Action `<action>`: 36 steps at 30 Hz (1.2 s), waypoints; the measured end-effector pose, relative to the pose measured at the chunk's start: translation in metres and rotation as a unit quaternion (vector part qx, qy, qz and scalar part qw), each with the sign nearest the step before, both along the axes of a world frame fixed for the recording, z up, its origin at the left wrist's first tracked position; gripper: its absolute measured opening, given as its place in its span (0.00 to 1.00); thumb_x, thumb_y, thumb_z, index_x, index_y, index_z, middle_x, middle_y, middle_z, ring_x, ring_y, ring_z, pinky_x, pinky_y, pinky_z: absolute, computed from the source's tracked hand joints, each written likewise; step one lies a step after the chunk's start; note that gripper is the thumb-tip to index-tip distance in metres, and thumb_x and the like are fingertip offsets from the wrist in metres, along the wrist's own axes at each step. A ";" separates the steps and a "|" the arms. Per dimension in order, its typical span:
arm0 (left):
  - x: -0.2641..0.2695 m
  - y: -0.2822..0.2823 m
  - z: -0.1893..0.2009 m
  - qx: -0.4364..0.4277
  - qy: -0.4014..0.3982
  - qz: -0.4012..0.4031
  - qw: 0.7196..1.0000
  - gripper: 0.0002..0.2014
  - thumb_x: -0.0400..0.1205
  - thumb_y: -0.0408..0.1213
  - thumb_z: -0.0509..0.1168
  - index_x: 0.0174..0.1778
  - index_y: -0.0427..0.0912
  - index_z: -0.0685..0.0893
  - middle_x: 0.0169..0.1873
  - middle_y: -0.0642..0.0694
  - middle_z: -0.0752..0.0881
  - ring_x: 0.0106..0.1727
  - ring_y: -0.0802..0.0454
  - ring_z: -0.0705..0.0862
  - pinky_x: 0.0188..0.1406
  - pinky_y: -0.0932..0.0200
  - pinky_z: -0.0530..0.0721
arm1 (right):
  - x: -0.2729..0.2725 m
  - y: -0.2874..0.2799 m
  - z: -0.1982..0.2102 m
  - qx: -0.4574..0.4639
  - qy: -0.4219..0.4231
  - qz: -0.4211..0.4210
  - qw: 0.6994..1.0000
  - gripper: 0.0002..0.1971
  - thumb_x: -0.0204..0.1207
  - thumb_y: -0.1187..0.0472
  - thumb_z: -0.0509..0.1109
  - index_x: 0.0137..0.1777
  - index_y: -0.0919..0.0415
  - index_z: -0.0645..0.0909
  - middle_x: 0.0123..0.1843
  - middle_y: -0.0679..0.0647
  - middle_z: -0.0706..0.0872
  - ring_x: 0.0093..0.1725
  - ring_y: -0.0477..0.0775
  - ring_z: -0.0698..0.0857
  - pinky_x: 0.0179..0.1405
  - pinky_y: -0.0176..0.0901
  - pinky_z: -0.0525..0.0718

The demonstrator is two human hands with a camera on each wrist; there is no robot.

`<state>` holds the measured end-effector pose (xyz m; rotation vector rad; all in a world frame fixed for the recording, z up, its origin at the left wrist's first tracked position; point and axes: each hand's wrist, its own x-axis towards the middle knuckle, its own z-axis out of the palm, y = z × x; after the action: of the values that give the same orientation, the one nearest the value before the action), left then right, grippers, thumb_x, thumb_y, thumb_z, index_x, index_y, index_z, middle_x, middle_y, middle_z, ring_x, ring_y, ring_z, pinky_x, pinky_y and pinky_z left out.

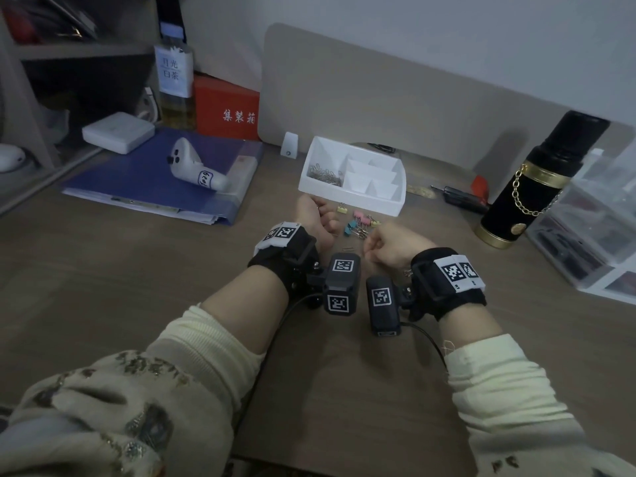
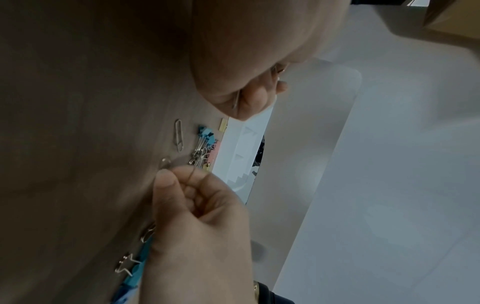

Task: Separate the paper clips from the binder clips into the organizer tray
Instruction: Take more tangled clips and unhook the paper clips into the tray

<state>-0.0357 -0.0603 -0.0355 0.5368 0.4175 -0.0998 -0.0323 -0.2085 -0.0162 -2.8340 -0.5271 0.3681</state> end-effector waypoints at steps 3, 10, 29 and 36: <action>0.000 0.001 0.001 -0.001 -0.007 -0.003 1.000 0.16 0.81 0.33 0.48 0.26 0.45 0.60 0.09 0.53 0.59 0.07 0.57 0.55 0.08 0.76 0.51 | -0.004 0.009 0.003 0.043 -0.003 0.037 0.998 0.05 0.76 0.71 0.67 0.44 0.62 0.82 0.35 0.49 0.80 0.40 0.40 0.73 0.33 0.14 0.71; -0.001 0.004 0.001 -0.003 -0.007 -0.001 1.000 0.16 0.81 0.32 0.48 0.26 0.46 0.60 0.09 0.53 0.59 0.06 0.57 0.55 0.08 0.76 0.51 | 0.002 0.027 0.004 0.008 -0.003 0.050 0.999 0.15 0.71 0.76 0.63 0.52 0.62 0.83 0.37 0.51 0.83 0.38 0.50 0.81 0.41 0.39 0.80; 0.001 0.001 -0.004 0.017 0.000 -0.003 1.000 0.16 0.80 0.31 0.49 0.25 0.45 0.60 0.10 0.53 0.59 0.07 0.58 0.55 0.08 0.75 0.50 | 0.010 0.017 -0.007 0.001 -0.022 0.020 1.000 0.15 0.71 0.64 0.74 0.28 0.48 0.78 0.64 0.57 0.82 0.63 0.58 0.80 0.73 0.66 0.69; 0.003 0.001 -0.007 0.014 0.007 -0.051 0.999 0.16 0.81 0.31 0.48 0.26 0.45 0.61 0.11 0.52 0.60 0.08 0.57 0.56 0.07 0.74 0.51 | 0.010 0.010 -0.002 0.021 -0.002 0.018 1.000 0.08 0.76 0.66 0.68 0.37 0.56 0.82 0.46 0.52 0.83 0.49 0.51 0.81 0.55 0.43 0.79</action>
<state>-0.0328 -0.0593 -0.0425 0.5858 0.4050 -0.1969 -0.0226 -0.1988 -0.0184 -2.7879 -0.5797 0.3533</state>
